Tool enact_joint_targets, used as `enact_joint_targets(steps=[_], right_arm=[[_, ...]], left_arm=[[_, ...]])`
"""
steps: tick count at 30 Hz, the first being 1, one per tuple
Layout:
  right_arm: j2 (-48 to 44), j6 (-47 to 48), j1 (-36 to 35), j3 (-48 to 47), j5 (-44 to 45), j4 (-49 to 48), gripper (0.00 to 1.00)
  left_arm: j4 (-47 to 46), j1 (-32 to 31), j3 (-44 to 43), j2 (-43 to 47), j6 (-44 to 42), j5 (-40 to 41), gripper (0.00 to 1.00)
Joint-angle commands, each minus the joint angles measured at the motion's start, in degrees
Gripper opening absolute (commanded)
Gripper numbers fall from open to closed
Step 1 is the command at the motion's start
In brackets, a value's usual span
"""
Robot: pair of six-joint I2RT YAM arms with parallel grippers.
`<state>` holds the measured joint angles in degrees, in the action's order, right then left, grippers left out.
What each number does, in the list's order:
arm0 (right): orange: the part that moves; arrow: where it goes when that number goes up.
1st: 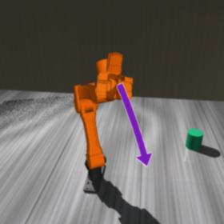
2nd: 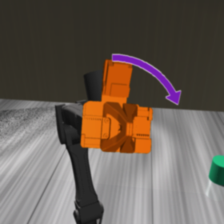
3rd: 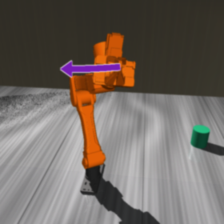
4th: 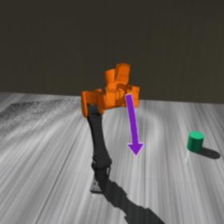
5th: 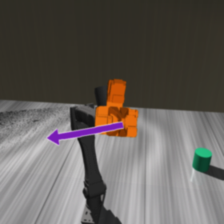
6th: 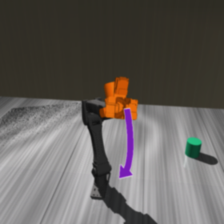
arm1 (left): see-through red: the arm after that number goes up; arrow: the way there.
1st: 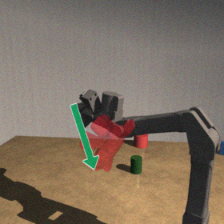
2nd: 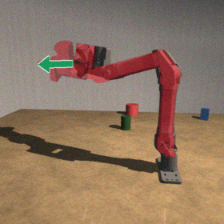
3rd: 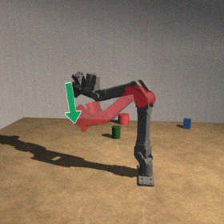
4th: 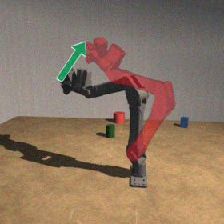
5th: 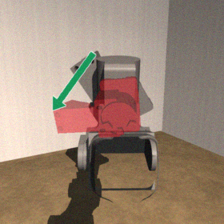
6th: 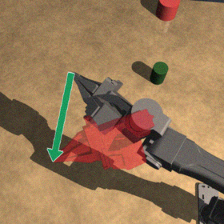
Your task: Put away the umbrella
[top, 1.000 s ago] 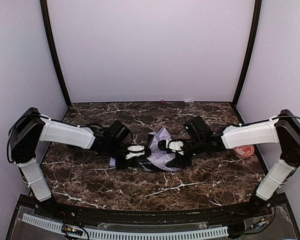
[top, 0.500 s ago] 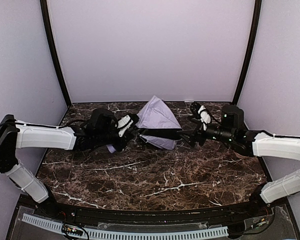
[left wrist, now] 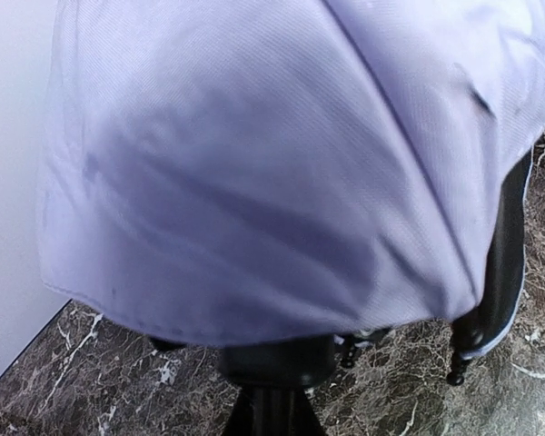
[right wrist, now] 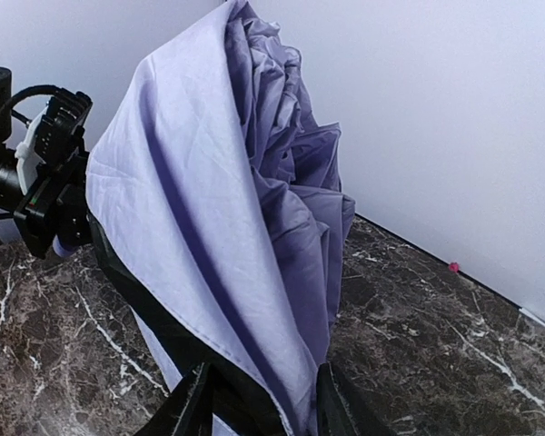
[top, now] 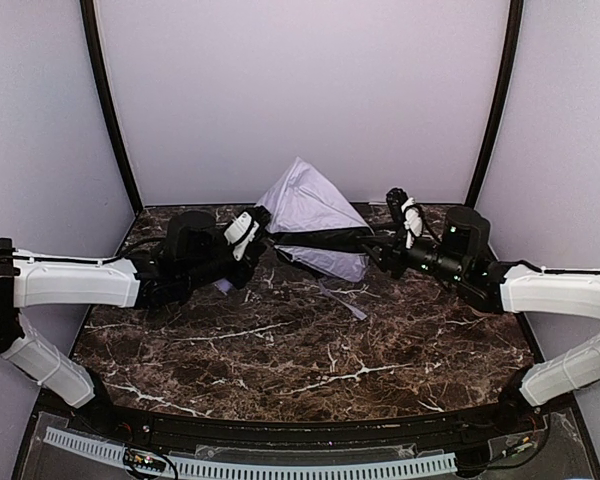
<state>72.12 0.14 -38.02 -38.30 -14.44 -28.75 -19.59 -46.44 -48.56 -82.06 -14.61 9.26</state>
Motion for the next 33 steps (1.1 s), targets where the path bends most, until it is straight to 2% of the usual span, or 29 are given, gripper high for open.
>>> enact_joint_targets(steps=[1,5,8,10,12,15,19,25,30,33], right_arm=[[0.4,0.5,-2.0,-1.1,1.4,-2.0,0.35],[1.6,3.6,-5.0,-2.1,6.7,1.4,0.21],[4.0,6.9,-8.8,-4.6,16.3,6.3,0.14],[6.8,6.4,-10.5,-7.5,22.7,10.3,0.0],[10.3,3.9,-11.7,-12.0,28.2,15.5,0.0],[14.9,0.2,-13.6,-18.7,30.7,22.2,0.0],[15.5,3.1,-18.8,-22.4,24.8,20.5,0.07],[9.9,5.1,-22.4,-20.6,6.6,11.5,0.12],[5.0,7.2,-23.1,-17.8,-10.1,6.5,0.27],[1.9,7.8,-22.7,-17.3,-13.2,7.3,0.32]], left_arm=[[-2.3,-0.4,-2.7,-0.2,-0.3,3.8,0.0],[2.7,-0.4,-6.4,-2.4,1.3,7.7,0.0],[8.1,-0.4,-10.1,-5.1,2.5,14.3,0.0],[9.6,-0.4,-11.4,-6.3,2.8,16.4,0.0],[11.4,-0.4,-12.9,-7.4,3.1,17.3,0.0],[12.8,-0.4,-14.9,-10.0,2.7,19.2,0.0],[12.6,-0.2,-15.0,-13.5,1.1,20.7,0.0],[13.0,1.6,-15.5,-17.4,2.2,18.6,0.0],[13.7,3.5,-16.2,-19.8,3.2,15.9,0.0],[12.2,3.7,-15.1,-19.3,1.6,12.0,0.0]])
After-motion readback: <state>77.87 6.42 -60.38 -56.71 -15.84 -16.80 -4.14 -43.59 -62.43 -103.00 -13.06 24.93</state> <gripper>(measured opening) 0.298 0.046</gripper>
